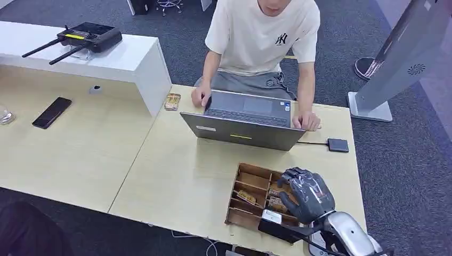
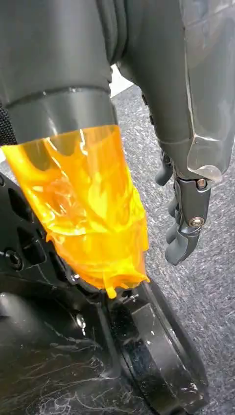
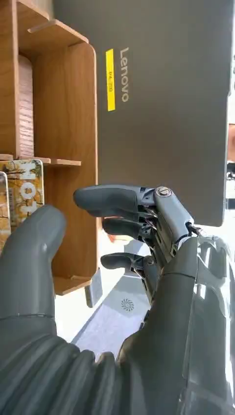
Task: Pass the card to the sensor for recognition and then transmit it.
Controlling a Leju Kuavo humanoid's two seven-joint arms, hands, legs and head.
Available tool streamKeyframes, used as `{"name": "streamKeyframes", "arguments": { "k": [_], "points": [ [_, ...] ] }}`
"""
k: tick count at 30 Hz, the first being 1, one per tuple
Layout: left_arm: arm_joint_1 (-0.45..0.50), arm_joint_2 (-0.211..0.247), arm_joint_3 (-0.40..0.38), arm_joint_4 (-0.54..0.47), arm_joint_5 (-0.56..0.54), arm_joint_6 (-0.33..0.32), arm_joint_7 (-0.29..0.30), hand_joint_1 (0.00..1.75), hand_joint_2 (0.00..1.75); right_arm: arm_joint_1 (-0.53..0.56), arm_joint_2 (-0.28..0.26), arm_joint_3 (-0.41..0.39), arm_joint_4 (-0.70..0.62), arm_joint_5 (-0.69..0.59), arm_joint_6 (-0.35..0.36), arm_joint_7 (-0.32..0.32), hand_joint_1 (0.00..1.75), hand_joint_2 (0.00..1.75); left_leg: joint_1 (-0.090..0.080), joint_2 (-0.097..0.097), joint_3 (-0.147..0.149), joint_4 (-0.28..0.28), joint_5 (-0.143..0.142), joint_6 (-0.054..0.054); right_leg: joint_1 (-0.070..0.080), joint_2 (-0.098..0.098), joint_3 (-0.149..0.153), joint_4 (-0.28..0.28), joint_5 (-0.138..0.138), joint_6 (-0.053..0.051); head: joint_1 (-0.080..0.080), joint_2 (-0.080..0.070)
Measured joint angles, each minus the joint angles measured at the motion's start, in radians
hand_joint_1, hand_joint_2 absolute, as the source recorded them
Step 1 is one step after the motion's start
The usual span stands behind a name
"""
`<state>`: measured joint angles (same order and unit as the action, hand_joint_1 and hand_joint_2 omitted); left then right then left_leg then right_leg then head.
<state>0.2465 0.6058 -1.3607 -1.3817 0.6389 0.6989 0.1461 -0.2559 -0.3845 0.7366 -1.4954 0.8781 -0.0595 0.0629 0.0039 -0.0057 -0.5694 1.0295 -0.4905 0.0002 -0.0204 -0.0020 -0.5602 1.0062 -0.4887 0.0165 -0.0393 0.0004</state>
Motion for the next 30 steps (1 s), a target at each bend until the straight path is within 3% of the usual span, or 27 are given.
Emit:
{"name": "streamKeyframes", "arguments": {
  "k": [1, 4, 16, 30],
  "points": [
    [0.0, 0.0, 0.0, 0.0, 0.005, 0.0, -0.001, 0.0, 0.0, 0.0, 0.0, 0.002, 0.001, 0.0, 0.002, 0.0, 0.89, 1.75, 0.0, 0.0, 0.0, 0.0, 0.0, 0.0, 0.0, 0.0, 0.0, 0.0, 0.0, 0.0, 0.0, 0.0],
    [0.0, 0.0, 0.0, 0.0, 0.016, 0.0, -0.002, 0.0, 0.0, 0.0, 0.0, 0.009, 0.003, -0.006, 0.003, 0.0, 0.96, 1.75, 0.0, 0.0, 0.0, 0.0, 0.0, 0.0, 0.0, 0.0, 0.0, 0.0, 0.0, 0.0, 0.0, 0.0],
    [0.001, 0.0, 0.0, 0.0, 0.021, 0.0, 0.0, 0.0, 0.0, 0.001, 0.0, 0.018, 0.006, -0.019, 0.018, 0.0, 0.91, 1.75, 0.0, 0.0, 0.0, 0.0, 0.0, 0.0, 0.0, 0.0, 0.0, 0.0, 0.0, 0.0, 0.0, 0.0],
    [0.001, 0.0, 0.0, 0.0, 0.034, 0.0, -0.001, 0.0, 0.0, 0.001, 0.0, 0.027, 0.013, -0.023, 0.019, 0.0, 1.05, 1.75, 0.0, 0.0, 0.0, 0.0, 0.0, 0.0, 0.0, 0.0, 0.0, 0.0, 0.0, 0.0, 0.0, 0.0]
  ]
}}
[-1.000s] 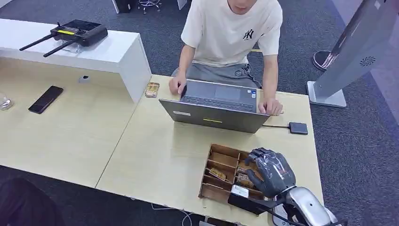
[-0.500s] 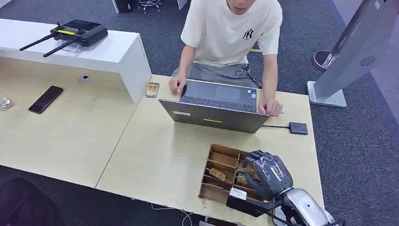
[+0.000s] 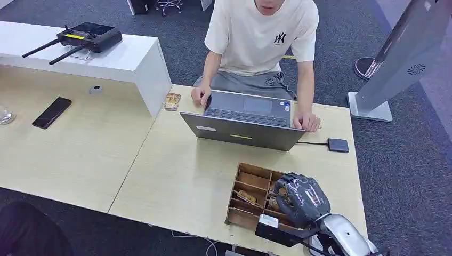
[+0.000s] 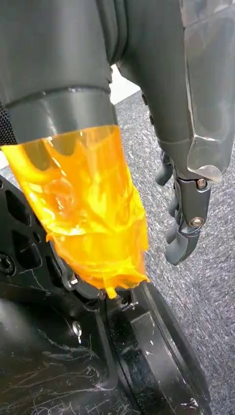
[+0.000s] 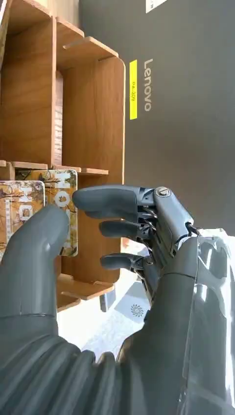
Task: Pass the card to the sensor for recognition and then transmit it.
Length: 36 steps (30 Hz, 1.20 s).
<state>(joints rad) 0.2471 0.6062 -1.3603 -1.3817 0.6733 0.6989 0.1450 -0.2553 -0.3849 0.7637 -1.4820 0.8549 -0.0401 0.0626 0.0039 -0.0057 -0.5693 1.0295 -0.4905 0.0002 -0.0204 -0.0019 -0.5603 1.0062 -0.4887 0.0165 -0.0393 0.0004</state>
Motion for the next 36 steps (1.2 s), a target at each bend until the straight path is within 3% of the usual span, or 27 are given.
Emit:
{"name": "streamKeyframes", "arguments": {
  "k": [7, 10, 12, 14, 18, 25, 31, 32, 36],
  "points": [
    [0.0, 0.0, 0.002, 0.0, -0.001, 0.0, 0.0, 0.0, 0.0, 0.0, 0.0, 0.002, 0.003, -0.005, 0.005, 0.0, 1.03, 1.75, 0.0, 0.0, 0.0, 0.0, 0.0, 0.0, 0.0, 0.0, 0.0, 0.0, 0.0, 0.0, 0.0, 0.0],
    [0.001, 0.0, 0.005, 0.0, -0.002, 0.0, 0.0, 0.0, 0.0, 0.0, 0.0, 0.002, 0.008, -0.006, 0.007, 0.0, 1.08, 1.75, 0.0, 0.0, 0.0, 0.0, 0.0, 0.0, 0.0, 0.0, 0.0, 0.0, 0.0, 0.0, 0.0, 0.0],
    [0.004, 0.0, 0.009, 0.0, -0.008, 0.0, 0.004, 0.0, 0.0, 0.0, -0.001, 0.003, 0.008, -0.006, 0.008, 0.0, 1.2, 1.75, 0.0, 0.0, 0.0, 0.0, 0.0, 0.0, 0.0, 0.0, 0.0, 0.0, 0.0, 0.0, 0.0, 0.0],
    [0.006, 0.0, 0.015, 0.0, -0.013, 0.0, 0.008, 0.0, 0.0, 0.0, -0.001, 0.003, 0.008, -0.007, 0.01, 0.0, 1.13, 1.75, 0.0, 0.0, 0.0, 0.0, 0.0, 0.0, 0.0, 0.0, 0.0, 0.0, 0.0, 0.0, 0.0, 0.0],
    [0.009, 0.0, 0.022, 0.0, -0.013, 0.0, 0.011, 0.0, 0.0, 0.0, -0.001, 0.007, 0.009, -0.008, 0.013, 0.0, 1.2, 1.75, 0.0, 0.0, 0.0, 0.0, 0.0, 0.0, 0.0, 0.0, 0.0, 0.0, 0.0, 0.0, 0.0, 0.0],
    [0.014, 0.0, 0.029, 0.0, -0.018, 0.0, 0.019, 0.0, 0.0, 0.0, -0.003, 0.007, 0.011, -0.01, 0.013, 0.0, 1.13, 1.75, 0.0, 0.0, 0.0, 0.0, 0.0, 0.0, 0.0, 0.0, 0.0, 0.0, 0.0, 0.0, 0.0, 0.0],
    [0.018, -0.001, 0.036, -0.003, -0.021, 0.0, 0.02, 0.0, 0.0, 0.0, -0.004, 0.008, 0.014, -0.013, 0.016, 0.001, 1.38, 1.75, 0.0, 0.0, 0.0, 0.0, 0.0, 0.0, 0.0, 0.0, 0.0, 0.0, 0.0, 0.0, 0.0, 0.0],
    [0.018, -0.001, 0.037, -0.005, -0.019, 0.0, 0.02, 0.0, 0.0, 0.0, -0.004, 0.008, 0.014, -0.013, 0.016, 0.001, 1.73, 1.75, 0.0, 0.0, 0.0, 0.0, 0.0, 0.0, 0.0, 0.0, 0.0, 0.0, 0.0, 0.0, 0.0, 0.0],
    [0.018, -0.001, 0.041, -0.006, -0.018, 0.0, 0.021, 0.0, 0.0, -0.001, -0.005, 0.008, 0.014, -0.016, 0.017, 0.001, 1.75, 1.75, 0.0, 0.0, 0.0, 0.0, 0.0, 0.0, 0.0, 0.0, 0.0, 0.0, 0.0, 0.0, 0.0, 0.0]
  ]
}}
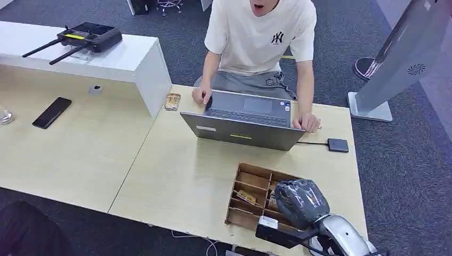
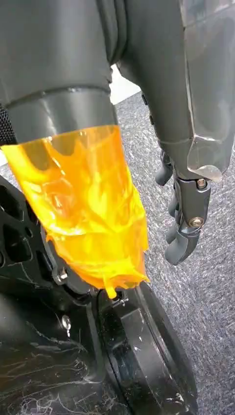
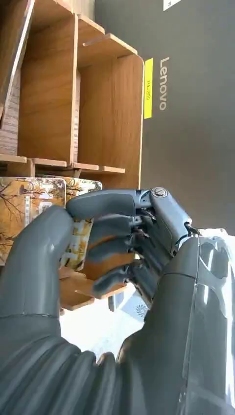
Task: Pass the card to the sensor for recognition and then transmit it.
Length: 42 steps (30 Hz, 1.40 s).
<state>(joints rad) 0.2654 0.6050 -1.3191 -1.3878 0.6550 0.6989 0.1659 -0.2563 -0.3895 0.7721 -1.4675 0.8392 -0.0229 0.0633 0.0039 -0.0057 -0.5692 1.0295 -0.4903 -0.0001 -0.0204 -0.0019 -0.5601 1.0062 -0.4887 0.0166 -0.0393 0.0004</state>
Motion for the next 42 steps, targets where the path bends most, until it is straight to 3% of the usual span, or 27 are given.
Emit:
{"name": "streamKeyframes", "arguments": {
  "k": [30, 42],
  "points": [
    [0.015, -0.001, 0.025, -0.002, 0.002, 0.0, 0.012, 0.0, 0.0, -0.001, -0.002, 0.002, 0.003, -0.025, 0.009, 0.003, 1.75, 1.75, 0.0, 0.0, 0.0, 0.0, 0.0, 0.0, 0.0, 0.0, 0.0, 0.0, 0.0, 0.0, 0.0, 0.0],
    [0.03, -0.009, 0.05, -0.01, -0.026, 0.0, 0.013, 0.0, 0.0, -0.012, 0.009, -0.042, -0.05, -0.093, -0.018, -0.014, 1.75, 1.75, 0.0, 0.0, 0.0, 0.0, 0.0, 0.0, 0.0, 0.0, 0.0, 0.0, 0.0, 0.0, 0.0, 0.0]
  ]
}}
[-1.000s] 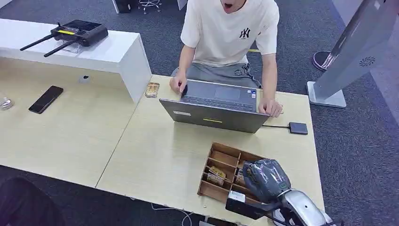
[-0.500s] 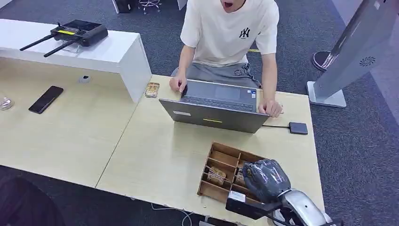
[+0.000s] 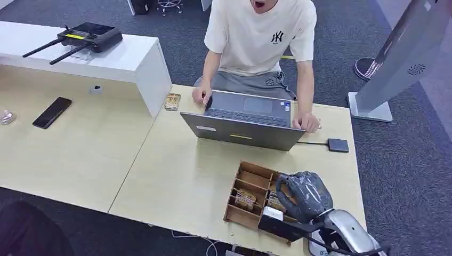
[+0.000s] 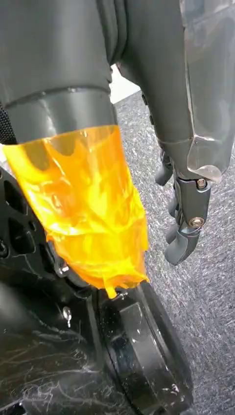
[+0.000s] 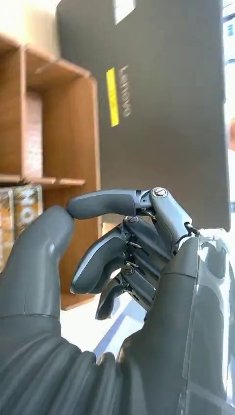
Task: Pass the card to the sensor for recognition and then transmit it.
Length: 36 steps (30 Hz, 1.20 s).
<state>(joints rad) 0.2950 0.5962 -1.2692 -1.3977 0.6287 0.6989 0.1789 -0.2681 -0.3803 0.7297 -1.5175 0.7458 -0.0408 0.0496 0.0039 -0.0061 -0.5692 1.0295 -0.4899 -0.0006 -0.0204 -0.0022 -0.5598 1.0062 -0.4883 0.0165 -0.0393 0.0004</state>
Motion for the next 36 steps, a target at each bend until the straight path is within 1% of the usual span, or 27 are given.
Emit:
{"name": "streamKeyframes", "arguments": {
  "k": [5, 6, 8, 9, 10, 11, 12, 13, 14, 16, 17, 19, 22, 23, 24, 25, 26, 27, 28, 29, 30, 31, 32, 33, 34, 36],
  "points": [
    [0.001, -0.001, 0.007, -0.001, -0.004, 0.0, 0.0, 0.0, 0.0, 0.0, 0.003, -0.009, -0.025, -0.025, 0.007, -0.01, 1.75, 1.75, 0.0, 0.0, 0.0, 0.0, 0.0, 0.0, 0.0, 0.0, 0.0, 0.0, 0.0, 0.0, 0.0, 0.0],
    [0.001, -0.002, 0.007, -0.001, -0.003, 0.0, 0.0, 0.0, 0.0, 0.0, 0.003, -0.01, -0.028, -0.029, 0.011, -0.013, 1.52, 1.75, 0.0, 0.0, 0.0, 0.0, 0.0, 0.0, 0.0, 0.0, 0.0, 0.0, 0.0, 0.0, 0.0, 0.0],
    [0.001, -0.002, 0.007, -0.001, 0.007, 0.0, 0.0, 0.0, 0.0, 0.001, 0.003, -0.01, -0.034, -0.045, 0.033, -0.023, 1.52, 1.75, 0.0, 0.0, 0.0, 0.0, 0.0, 0.0, 0.0, 0.0, 0.0, 0.0, 0.0, 0.0, 0.0, 0.0],
    [0.001, -0.002, 0.007, -0.001, 0.016, 0.0, -0.001, 0.0, 0.0, 0.001, 0.003, -0.009, -0.036, -0.052, 0.043, -0.027, 1.06, 1.75, 0.0, 0.0, 0.0, 0.0, 0.0, 0.0, 0.0, 0.0, 0.0, 0.0, 0.0, 0.0, 0.0, 0.0],
    [0.0, -0.003, 0.007, -0.001, 0.021, 0.0, -0.003, 0.0, 0.0, 0.002, 0.003, -0.008, -0.037, -0.055, 0.05, -0.03, 0.56, 1.75, 0.0, 0.0, 0.0, 0.0, 0.0, 0.0, 0.0, 0.0, 0.0, 0.0, 0.0, 0.0, 0.0, 0.0],
    [-0.001, -0.003, 0.007, -0.001, 0.032, 0.0, -0.009, 0.0, 0.0, 0.003, 0.003, -0.006, -0.038, -0.058, 0.055, -0.034, 0.56, 1.75, 0.0, 0.0, 0.0, 0.0, 0.0, 0.0, 0.0, 0.0, 0.0, 0.0, 0.0, 0.0, 0.0, 0.0],
    [-0.002, -0.003, 0.007, -0.001, 0.043, 0.0, -0.018, 0.0, 0.0, 0.006, 0.003, -0.004, -0.04, -0.06, 0.06, -0.038, 0.38, 1.75, 0.0, 0.0, 0.0, 0.0, 0.0, 0.0, 0.0, 0.0, 0.0, 0.0, 0.0, 0.0, 0.0, 0.0],
    [-0.003, -0.004, 0.006, -0.001, 0.055, 0.0, -0.025, 0.0, 0.0, 0.009, 0.003, 0.0, -0.044, -0.063, 0.065, -0.042, 0.31, 1.75, 0.0, 0.0, 0.0, 0.0, 0.0, 0.0, 0.0, 0.0, 0.0, 0.0, 0.0, 0.0, 0.0, 0.0],
    [-0.005, -0.005, 0.006, -0.001, 0.063, 0.0, -0.029, 0.0, 0.0, 0.011, 0.003, 0.003, -0.045, -0.063, 0.07, -0.042, 0.31, 1.75, 0.0, 0.0, 0.0, 0.0, 0.0, 0.0, 0.0, 0.0, 0.0, 0.0, 0.0, 0.0, 0.0, 0.0],
    [-0.012, -0.006, 0.002, -0.001, 0.081, 0.0, -0.04, 0.0, 0.0, 0.012, 0.003, 0.011, -0.045, -0.062, 0.072, -0.045, 0.45, 1.75, 0.0, 0.0, 0.0, 0.0, 0.0, 0.0, 0.0, 0.0, 0.0, 0.0, 0.0, 0.0, 0.0, 0.0],
    [-0.017, -0.006, -0.002, -0.001, 0.091, 0.0, -0.048, 0.0, 0.0, 0.012, 0.003, 0.018, -0.045, -0.056, 0.071, -0.049, 0.45, 1.75, 0.0, 0.0, 0.0, 0.0, 0.0, 0.0, 0.0, 0.0, 0.0, 0.0, 0.0, 0.0, 0.0, 0.0],
    [-0.028, -0.006, -0.017, 0.0, 0.109, 0.0, -0.065, 0.0, 0.0, 0.011, 0.003, 0.031, -0.045, -0.034, 0.067, -0.053, 0.58, 1.75, 0.0, 0.0, 0.0, 0.0, 0.0, 0.0, 0.0, 0.0, 0.0, 0.0, 0.0, 0.0, 0.0, 0.0],
    [-0.042, -0.006, -0.035, 0.004, 0.127, 0.0, -0.081, 0.0, 0.0, 0.006, 0.003, 0.047, -0.041, -0.005, 0.051, -0.054, 0.59, 1.75, 0.0, 0.0, 0.0, 0.0, 0.0, 0.0, 0.0, 0.0, 0.0, 0.0, 0.0, 0.0, 0.0, 0.0],
    [-0.047, -0.006, -0.043, 0.005, 0.13, 0.0, -0.086, 0.0, 0.0, 0.003, 0.003, 0.052, -0.039, 0.004, 0.045, -0.055, 0.63, 1.75, 0.0, 0.0, 0.0, 0.0, 0.0, 0.0, 0.0, 0.0, 0.0, 0.0, 0.0, 0.0, 0.0, 0.0],
    [-0.05, -0.006, -0.049, 0.006, 0.131, 0.0, -0.088, 0.0, 0.0, 0.0, 0.005, 0.056, -0.037, 0.016, 0.04, -0.054, 0.73, 1.75, 0.0, 0.0, 0.0, 0.0, 0.0, 0.0, 0.0, 0.0, 0.0, 0.0, 0.0, 0.0, 0.0, 0.0],
    [-0.054, -0.006, -0.055, 0.008, 0.129, 0.0, -0.09, 0.0, 0.0, -0.004, 0.006, 0.063, -0.034, 0.032, 0.03, -0.054, 0.8, 1.75, 0.0, 0.0, 0.0, 0.0, 0.0, 0.0, 0.0, 0.0, 0.0, 0.0, 0.0, 0.0, 0.0, 0.0],
    [-0.058, -0.005, -0.062, 0.01, 0.126, 0.0, -0.093, 0.0, 0.0, -0.008, 0.006, 0.07, -0.032, 0.045, 0.022, -0.054, 0.8, 1.75, 0.0, 0.0, 0.0, 0.0, 0.0, 0.0, 0.0, 0.0, 0.0, 0.0, 0.0, 0.0, 0.0, 0.0],
    [-0.063, -0.005, -0.07, 0.01, 0.121, 0.0, -0.094, 0.0, 0.0, -0.011, 0.008, 0.076, -0.029, 0.057, 0.017, -0.053, 0.91, 1.75, 0.0, 0.0, 0.0, 0.0, 0.0, 0.0, 0.0, 0.0, 0.0, 0.0, 0.0, 0.0, 0.0, 0.0],
    [-0.065, -0.005, -0.074, 0.01, 0.119, 0.0, -0.095, 0.0, 0.0, -0.014, 0.009, 0.08, -0.027, 0.068, 0.012, -0.052, 1.05, 1.75, 0.0, 0.0, 0.0, 0.0, 0.0, 0.0, 0.0, 0.0, 0.0, 0.0, 0.0, 0.0, 0.0, 0.0],
    [-0.067, -0.005, -0.078, 0.011, 0.117, 0.0, -0.095, 0.0, 0.0, -0.017, 0.013, 0.086, -0.024, 0.078, 0.006, -0.051, 1.08, 1.75, 0.0, 0.0, 0.0, 0.0, 0.0, 0.0, 0.0, 0.0, 0.0, 0.0, 0.0, 0.0, 0.0, 0.0],
    [-0.07, -0.005, -0.081, 0.011, 0.114, 0.0, -0.095, 0.0, 0.0, -0.021, 0.014, 0.091, -0.022, 0.089, 0.001, -0.05, 1.06, 1.75, 0.0, 0.0, 0.0, 0.0, 0.0, 0.0, 0.0, 0.0, 0.0, 0.0, 0.0, 0.0, 0.0, 0.0],
    [-0.073, -0.003, -0.088, 0.012, 0.111, 0.0, -0.097, 0.0, 0.0, -0.024, 0.014, 0.098, -0.019, 0.105, -0.006, -0.049, 0.99, 1.75, 0.0, 0.0, 0.0, 0.0, 0.0, 0.0, 0.0, 0.0, 0.0, 0.0, 0.0, 0.0, 0.0, 0.0],
    [-0.076, 0.0, -0.094, 0.012, 0.107, 0.0, -0.099, 0.0, 0.0, -0.027, 0.015, 0.102, -0.016, 0.115, -0.011, -0.049, 0.96, 1.75, 0.0, 0.0, 0.0, 0.0, 0.0, 0.0, 0.0, 0.0, 0.0, 0.0, 0.0, 0.0, 0.0, 0.0],
    [-0.077, 0.003, -0.099, 0.012, 0.103, 0.0, -0.101, 0.0, 0.0, -0.03, 0.015, 0.106, -0.014, 0.122, -0.016, -0.049, 0.99, 1.75, 0.0, 0.0, 0.0, 0.0, 0.0, 0.0, 0.0, 0.0, 0.0, 0.0, 0.0, 0.0, 0.0, 0.0],
    [-0.076, 0.004, -0.102, 0.012, 0.1, 0.0, -0.102, 0.0, 0.0, -0.032, 0.016, 0.109, -0.014, 0.126, -0.02, -0.049, 0.98, 1.75, 0.0, 0.0, 0.0, 0.0, 0.0, 0.0, 0.0, 0.0, 0.0, 0.0, 0.0, 0.0, 0.0, 0.0],
    [-0.079, 0.006, -0.106, 0.012, 0.097, 0.0, -0.103, 0.0, 0.0, -0.04, 0.018, 0.118, -0.009, 0.134, -0.022, -0.049, 0.87, 1.75, 0.0, 0.0, 0.0, 0.0, 0.0, 0.0, 0.0, 0.0, 0.0, 0.0, 0.0, 0.0, 0.0, 0.0]
  ]
}}
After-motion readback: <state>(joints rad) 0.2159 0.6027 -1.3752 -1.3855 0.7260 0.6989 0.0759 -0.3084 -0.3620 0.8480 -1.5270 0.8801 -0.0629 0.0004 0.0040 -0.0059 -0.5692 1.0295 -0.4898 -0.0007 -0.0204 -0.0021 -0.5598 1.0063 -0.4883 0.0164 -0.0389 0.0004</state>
